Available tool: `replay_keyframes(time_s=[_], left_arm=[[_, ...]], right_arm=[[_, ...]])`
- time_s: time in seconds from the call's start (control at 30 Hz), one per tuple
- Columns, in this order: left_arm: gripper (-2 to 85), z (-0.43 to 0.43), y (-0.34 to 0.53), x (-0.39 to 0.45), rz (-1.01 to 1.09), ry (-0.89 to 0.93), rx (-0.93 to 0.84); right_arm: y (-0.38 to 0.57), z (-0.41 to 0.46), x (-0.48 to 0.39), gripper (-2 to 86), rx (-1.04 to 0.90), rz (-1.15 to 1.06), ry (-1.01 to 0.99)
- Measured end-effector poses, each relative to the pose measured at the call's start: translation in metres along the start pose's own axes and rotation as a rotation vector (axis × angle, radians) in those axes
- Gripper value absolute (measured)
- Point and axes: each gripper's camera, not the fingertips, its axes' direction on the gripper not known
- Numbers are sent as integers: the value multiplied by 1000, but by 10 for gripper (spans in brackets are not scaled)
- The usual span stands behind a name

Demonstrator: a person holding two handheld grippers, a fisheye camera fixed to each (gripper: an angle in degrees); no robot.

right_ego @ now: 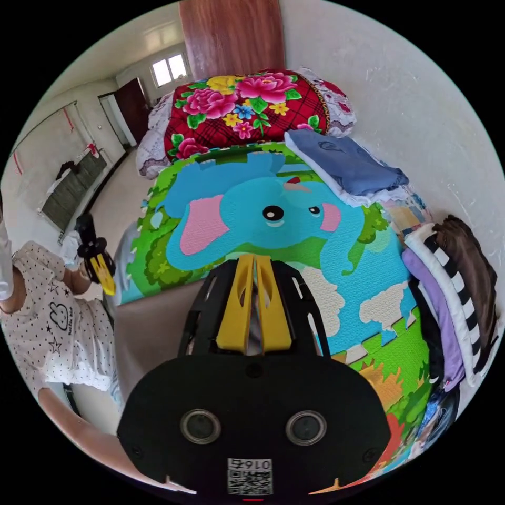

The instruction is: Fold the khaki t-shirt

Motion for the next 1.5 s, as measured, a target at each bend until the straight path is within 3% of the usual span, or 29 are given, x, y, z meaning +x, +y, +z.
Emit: replay_keyframes(time_s=[0.17, 0.27, 0.43, 0.57, 0.77, 1.0, 1.17, 1.5], left_arm=[[-10, 42, -40, 27, 116, 71, -82], [-10, 78, -48, 33, 78, 0, -249], [-10, 63, -68, 37, 92, 3, -140], [-10, 59, -132, 38, 216, -186, -166], [-10, 126, -246, 27, 359, -281, -324], [-10, 204, -295, -4, 306, -346, -534], [-10, 209, -310, -13, 273, -324, -519], [-10, 186, -347, -31, 199, -218, -410]], right_arm=[[4, 38, -19, -3, -142, -53, 100], [8, 33, -11, -3, -73, 3, 109], [48, -36, -3, -1, 49, 138, 274], [134, -98, -10, 16, 28, 181, 344], [256, -118, -12, 79, -93, 329, 241], [324, -130, -7, 64, 41, 469, 141], [343, -133, -17, 10, 75, 447, 122], [392, -136, -46, 5, 106, 547, 109]])
